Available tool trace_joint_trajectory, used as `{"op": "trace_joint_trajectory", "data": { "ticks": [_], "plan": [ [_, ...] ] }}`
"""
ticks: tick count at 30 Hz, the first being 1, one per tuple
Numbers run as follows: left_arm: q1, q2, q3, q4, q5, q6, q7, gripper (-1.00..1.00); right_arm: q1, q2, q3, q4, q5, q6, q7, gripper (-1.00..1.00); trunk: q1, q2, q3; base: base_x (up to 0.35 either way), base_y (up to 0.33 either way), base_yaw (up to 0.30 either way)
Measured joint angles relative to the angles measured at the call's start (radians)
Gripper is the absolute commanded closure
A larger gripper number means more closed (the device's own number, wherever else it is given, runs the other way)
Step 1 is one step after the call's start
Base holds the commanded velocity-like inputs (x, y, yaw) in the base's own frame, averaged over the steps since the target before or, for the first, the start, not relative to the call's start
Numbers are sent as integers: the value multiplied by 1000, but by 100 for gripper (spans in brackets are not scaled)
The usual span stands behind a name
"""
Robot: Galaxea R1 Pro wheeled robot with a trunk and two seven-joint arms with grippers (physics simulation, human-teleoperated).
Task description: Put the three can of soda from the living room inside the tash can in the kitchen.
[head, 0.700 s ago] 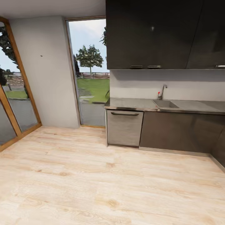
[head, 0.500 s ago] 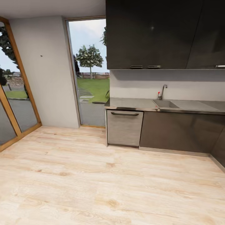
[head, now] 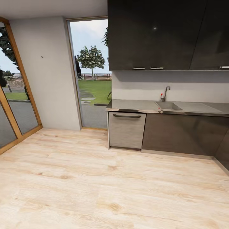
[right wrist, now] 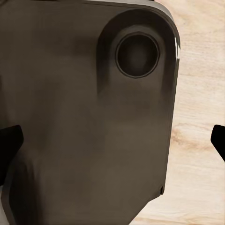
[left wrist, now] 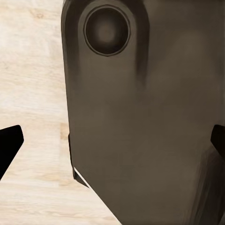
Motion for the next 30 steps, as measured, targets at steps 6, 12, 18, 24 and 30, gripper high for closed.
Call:
{"op": "trace_joint_trajectory", "data": {
  "ticks": [6, 12, 18, 24, 30],
  "plan": [
    [0, 0, 0, 0, 0, 0, 0, -100, 0, 0, 0, 0, 0, 0, 0, -100, 0, 0, 0, 0, 0, 0],
    [1, -2, 0, 4, 0, -1, 0, -100, -6, -7, 3, -3, 2, 1, -2, -100, 0, 0, 0, 0, 0, 27],
    [8, 0, 0, 1, -1, -5, 4, -100, -40, -23, 9, -12, 5, 8, -5, -100, 0, 0, 0, 0, 0, 184],
    [10, 1, -1, 0, -2, -2, 9, -100, -75, -28, 10, -22, 15, 9, -6, -100, 0, 0, 0, 0, 0, 275],
    [10, 4, 1, 0, -2, -4, 10, -100, -109, -30, 10, -40, 87, 7, -6, -100, 0, 0, 0, 0, 0, 237]
  ]
}}
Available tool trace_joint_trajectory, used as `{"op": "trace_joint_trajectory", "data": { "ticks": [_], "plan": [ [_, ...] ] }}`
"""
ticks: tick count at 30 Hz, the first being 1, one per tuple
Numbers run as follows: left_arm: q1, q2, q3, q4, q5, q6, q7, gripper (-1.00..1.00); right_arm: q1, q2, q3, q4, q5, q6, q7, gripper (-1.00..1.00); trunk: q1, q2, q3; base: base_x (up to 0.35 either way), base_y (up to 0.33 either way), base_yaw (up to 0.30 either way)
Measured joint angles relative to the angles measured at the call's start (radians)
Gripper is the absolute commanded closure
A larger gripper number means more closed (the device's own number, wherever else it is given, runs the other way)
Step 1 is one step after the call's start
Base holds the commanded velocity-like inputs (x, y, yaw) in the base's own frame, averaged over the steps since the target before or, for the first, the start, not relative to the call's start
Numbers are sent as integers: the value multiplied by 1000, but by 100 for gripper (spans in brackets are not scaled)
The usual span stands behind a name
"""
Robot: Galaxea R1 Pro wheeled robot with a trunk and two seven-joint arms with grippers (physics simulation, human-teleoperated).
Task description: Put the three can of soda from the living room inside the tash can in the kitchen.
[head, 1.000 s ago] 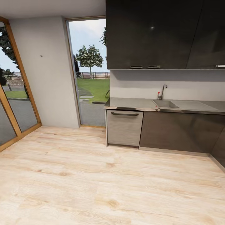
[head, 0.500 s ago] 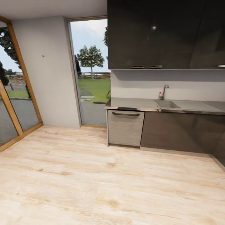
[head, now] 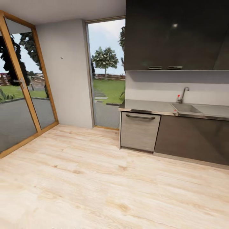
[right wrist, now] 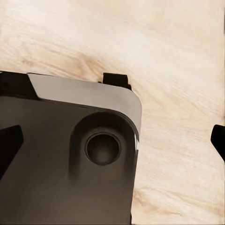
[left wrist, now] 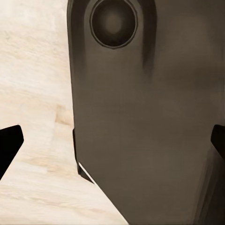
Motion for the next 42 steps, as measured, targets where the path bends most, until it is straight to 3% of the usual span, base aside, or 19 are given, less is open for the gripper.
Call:
{"op": "trace_joint_trajectory", "data": {
  "ticks": [6, 7, 9, 12, 14, 17, 20, 21, 24, 25, 31, 32, 33, 34, 36, 38, 39, 41, 42],
  "plan": [
    [-2, 3, 2, 0, 2, -2, 0, -100, -1, 0, -1, -4, 25, -3, -1, -100, 0, 0, -2, 0, 0, 113],
    [-41, 25, 25, -36, 80, 3, -12, -100, -28, 1, -2, -49, 31, 3, -1, -100, 0, 0, -2, 0, 0, 242],
    [-89, 36, 36, -65, 147, 7, -16, -100, -68, 5, -2, -87, 32, 8, -1, -100, 0, 0, -2, 0, 0, 264],
    [-150, 45, 44, -108, 216, 13, -18, -100, -144, 10, -3, -114, 35, 35, -2, -100, 0, 0, -3, 0, 0, 280],
    [-200, 51, 47, -174, 285, 43, -19, -100, -215, 14, -2, -125, 44, 82, -1, -100, 0, 0, -4, 0, 0, 286],
    [-218, 58, 48, -259, 346, 94, -17, -100, -256, 16, -2, -129, 66, 115, 0, -100, 0, 0, -6, 0, 0, 286],
    [-223, 63, 49, -371, 396, 160, -13, -100, -298, 18, -2, -131, 100, 145, 1, -100, 0, 0, -8, 0, 0, 283],
    [-223, 65, 50, -453, 416, 214, -10, -100, -322, 20, -2, -133, 126, 169, 4, -100, 0, 0, -8, 0, 0, 277],
    [-210, 66, 50, -595, 434, 296, 1, -100, -364, 33, -3, -134, 152, 214, 7, -100, 0, 0, -11, 0, 0, 272],
    [-192, 62, 50, -693, 442, 338, 27, -100, -394, 45, -3, -135, 161, 243, 11, -100, 0, 0, -11, 0, 0, 267],
    [-99, 39, 46, -1018, 467, 411, 183, -100, -476, 63, -4, -155, 176, 314, 105, -100, 0, 0, -16, 0, 0, 263],
    [-4, 4, 35, -1222, 490, 431, 301, -100, -486, 65, -3, -230, 181, 345, 168, -100, 0, 0, -18, 0, 0, 267],
    [12, -1, 33, -1305, 491, 433, 315, -100, -477, 65, -3, -397, 182, 351, 174, -100, 0, 0, -18, 0, 0, 267],
    [21, -4, 33, -1328, 492, 435, 325, -100, -457, 64, -4, -467, 183, 361, 178, -100, 0, 0, -19, 0, 0, 268],
    [38, -9, 37, -1371, 499, 442, 354, -100, -340, 65, -2, -765, 187, 453, 186, -100, 0, 0, -20, 0, 0, 268],
    [28, -10, 38, -1379, 516, 455, 365, -100, -266, 66, 8, -926, 200, 513, 189, -100, 0, 0, -22, 0, 0, 266],
    [6, -10, 39, -1384, 542, 476, 374, -100, -205, 66, 36, -1054, 222, 564, 192, -100, 0, 0, -23, 0, 0, 265],
    [-16, -10, 39, -1385, 569, 497, 387, -100, -159, 65, 74, -1158, 243, 605, 194, -100, 0, 0, -24, 0, 0, 262],
    [-35, -10, 34, -1378, 592, 512, 410, -100, -122, 63, 115, -1247, 259, 641, 196, -100, 0, 0, -25, 0, 0, 255]
  ]
}}
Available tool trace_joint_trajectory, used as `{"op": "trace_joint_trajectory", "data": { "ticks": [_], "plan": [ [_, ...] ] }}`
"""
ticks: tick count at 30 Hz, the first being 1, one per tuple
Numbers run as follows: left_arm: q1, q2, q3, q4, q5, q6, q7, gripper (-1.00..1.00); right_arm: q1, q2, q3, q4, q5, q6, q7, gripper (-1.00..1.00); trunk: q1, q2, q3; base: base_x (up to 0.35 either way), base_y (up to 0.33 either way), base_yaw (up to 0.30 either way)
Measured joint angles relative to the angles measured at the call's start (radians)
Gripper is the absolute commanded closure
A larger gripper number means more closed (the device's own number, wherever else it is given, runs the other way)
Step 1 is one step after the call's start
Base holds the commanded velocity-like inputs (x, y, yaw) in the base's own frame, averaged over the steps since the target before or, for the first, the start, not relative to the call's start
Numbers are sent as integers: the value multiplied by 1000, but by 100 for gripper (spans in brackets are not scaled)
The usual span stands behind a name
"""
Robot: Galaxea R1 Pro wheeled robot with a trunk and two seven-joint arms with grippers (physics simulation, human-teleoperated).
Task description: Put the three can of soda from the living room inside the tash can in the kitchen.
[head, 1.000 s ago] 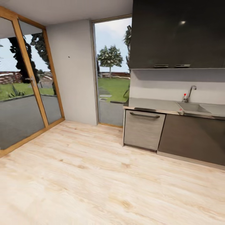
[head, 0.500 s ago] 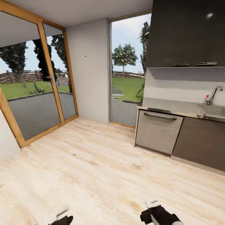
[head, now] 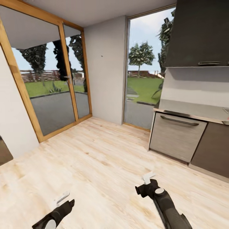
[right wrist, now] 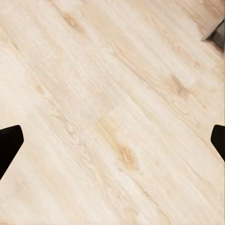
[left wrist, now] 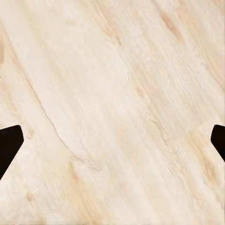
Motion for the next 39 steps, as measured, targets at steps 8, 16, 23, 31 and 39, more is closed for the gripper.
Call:
{"op": "trace_joint_trajectory", "data": {
  "ticks": [8, 16, 23, 31, 39],
  "plan": [
    [-20, -2, -1, 116, 33, -77, 25, -100, 41, 3, 47, -82, 25, 36, 1, -100, 0, 0, -7, 0, 0, 250],
    [-20, -2, 2, 126, 34, -120, 26, -100, 44, 2, 51, -80, 27, 40, 2, -100, 0, 0, -14, 0, 0, 253],
    [-21, -1, 0, 128, 30, -140, 29, -100, 44, 0, 51, -80, 28, 40, 2, -100, 0, 0, -21, 0, 0, 244],
    [-22, 4, -22, 107, 23, -126, 59, -100, 40, 7, 44, -35, 23, 39, -4, -100, 0, 0, -29, 0, 0, 214],
    [-95, 2, -50, 77, 24, 45, 86, -100, -17, 83, 41, 77, 15, 38, -78, -100, 0, 0, -39, 0, 0, 202]
  ]
}}
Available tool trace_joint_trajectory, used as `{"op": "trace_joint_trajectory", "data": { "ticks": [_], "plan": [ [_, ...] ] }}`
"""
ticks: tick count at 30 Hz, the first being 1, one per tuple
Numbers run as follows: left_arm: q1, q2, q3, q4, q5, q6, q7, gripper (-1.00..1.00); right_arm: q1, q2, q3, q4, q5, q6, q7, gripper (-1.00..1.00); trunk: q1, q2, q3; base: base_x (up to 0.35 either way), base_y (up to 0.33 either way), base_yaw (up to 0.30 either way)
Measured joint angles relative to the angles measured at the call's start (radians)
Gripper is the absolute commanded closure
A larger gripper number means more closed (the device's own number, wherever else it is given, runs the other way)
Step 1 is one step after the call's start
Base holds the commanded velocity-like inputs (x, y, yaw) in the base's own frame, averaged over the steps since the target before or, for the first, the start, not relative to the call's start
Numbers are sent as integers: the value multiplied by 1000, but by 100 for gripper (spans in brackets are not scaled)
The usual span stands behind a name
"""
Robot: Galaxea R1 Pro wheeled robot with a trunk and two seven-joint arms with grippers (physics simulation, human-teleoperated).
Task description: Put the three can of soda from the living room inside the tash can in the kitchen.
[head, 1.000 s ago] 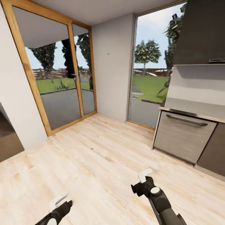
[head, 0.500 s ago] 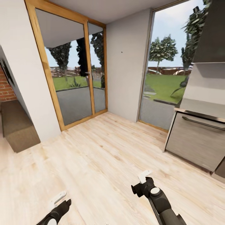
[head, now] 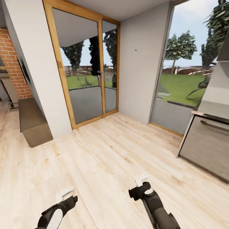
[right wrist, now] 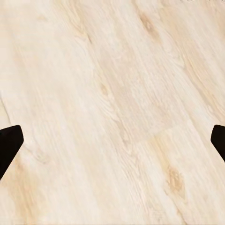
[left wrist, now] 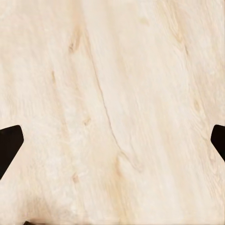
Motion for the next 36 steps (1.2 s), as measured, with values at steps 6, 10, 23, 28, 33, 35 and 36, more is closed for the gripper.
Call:
{"op": "trace_joint_trajectory", "data": {
  "ticks": [6, 10, 23, 28, 33, 35, 36],
  "plan": [
    [-8, 0, -45, 90, 5, -81, 1, -100, -12, 24, 2, -25, -3, -2, -56, -100, 0, 0, -4, 0, 0, 264],
    [-10, 7, -51, 192, 10, -174, -2, -100, -6, 26, -1, -73, -4, 1, -64, -100, 0, 0, -4, 0, 0, 295],
    [-10, 8, -51, 220, 9, -199, 0, -100, 3, 27, 4, -107, 1, 3, -66, -100, 0, 0, 5, 0, 0, 266],
    [-10, 8, -50, 220, 8, -207, 1, -100, 4, 26, 5, -107, 1, 2, -66, -100, 0, 0, 11, 0, 0, 239],
    [-10, 8, -49, 221, 7, -210, 1, -100, 4, 26, 5, -106, 1, 2, -66, -100, 0, 0, 16, 0, 0, 240],
    [-10, 8, -49, 221, 8, -210, 1, -100, 4, 26, 5, -106, 2, 2, -66, -100, 0, 0, 19, 0, 0, 243],
    [-10, 8, -49, 222, 7, -211, 1, -100, 4, 26, 5, -106, 2, 2, -66, -100, 0, 0, 20, 0, 0, 248]
  ]
}}
